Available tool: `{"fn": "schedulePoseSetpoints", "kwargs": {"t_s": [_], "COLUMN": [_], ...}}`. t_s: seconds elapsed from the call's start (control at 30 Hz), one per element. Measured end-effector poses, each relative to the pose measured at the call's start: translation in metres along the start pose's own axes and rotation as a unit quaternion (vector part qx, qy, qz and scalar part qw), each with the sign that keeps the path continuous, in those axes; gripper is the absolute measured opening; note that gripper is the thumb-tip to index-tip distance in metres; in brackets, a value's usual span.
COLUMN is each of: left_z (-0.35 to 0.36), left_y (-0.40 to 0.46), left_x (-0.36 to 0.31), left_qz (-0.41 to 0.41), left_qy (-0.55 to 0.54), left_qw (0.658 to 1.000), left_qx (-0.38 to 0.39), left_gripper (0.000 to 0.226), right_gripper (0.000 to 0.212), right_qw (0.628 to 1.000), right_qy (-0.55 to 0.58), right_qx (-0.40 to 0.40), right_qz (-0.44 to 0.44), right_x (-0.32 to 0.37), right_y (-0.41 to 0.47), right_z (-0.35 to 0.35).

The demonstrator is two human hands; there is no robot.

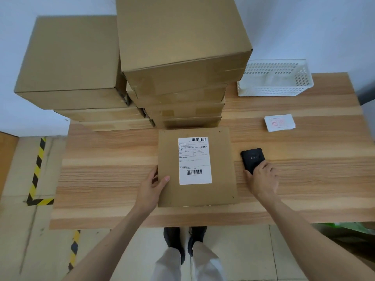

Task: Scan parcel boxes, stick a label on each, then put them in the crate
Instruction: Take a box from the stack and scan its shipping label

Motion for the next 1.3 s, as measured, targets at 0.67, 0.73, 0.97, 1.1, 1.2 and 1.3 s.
{"fn": "schedulePoseSetpoints", "kwargs": {"t_s": [0.67, 0.73, 0.97, 1.1, 1.2, 1.3], "left_z": [0.002, 0.002, 0.004, 0.003, 0.003, 0.003], "left_y": [-0.004, -0.004, -0.006, -0.003, -0.002, -0.001], "left_x": [-0.005, -0.005, -0.008, -0.003, -0.002, 0.000], "left_qz": [-0.013, -0.017, -0.024, -0.023, -0.018, -0.016], "left_qy": [0.027, 0.025, 0.022, 0.023, 0.027, 0.026], "left_qw": [0.999, 0.999, 0.999, 0.999, 0.999, 0.999], "left_qx": [0.014, 0.017, 0.019, 0.017, 0.018, 0.022], "left_gripper": [0.054, 0.054, 0.045, 0.048, 0.048, 0.046], "right_gripper": [0.032, 0.028, 0.030, 0.029, 0.036, 0.034], "right_qw": [0.920, 0.912, 0.800, 0.792, 0.811, 0.827], "right_qy": [0.386, 0.402, 0.578, 0.575, 0.545, 0.526], "right_qx": [0.009, 0.020, 0.146, 0.188, 0.192, 0.185], "right_qz": [-0.065, -0.080, -0.071, -0.080, -0.091, -0.074], "right_x": [-0.019, -0.015, 0.012, 0.026, 0.035, 0.040], "right_y": [-0.068, -0.077, -0.091, -0.098, -0.101, -0.104], "right_z": [-0.091, -0.101, -0.109, -0.110, -0.112, -0.120]}}
Point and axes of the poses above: each hand's wrist, its own y-axis towards the middle knuckle, its own z-axis out of the palm, x = y × z, the point moved 6 cm from there along y, towards the middle knuckle, and after that the axes turned 15 degrees about -y, right-handed, at the moved point
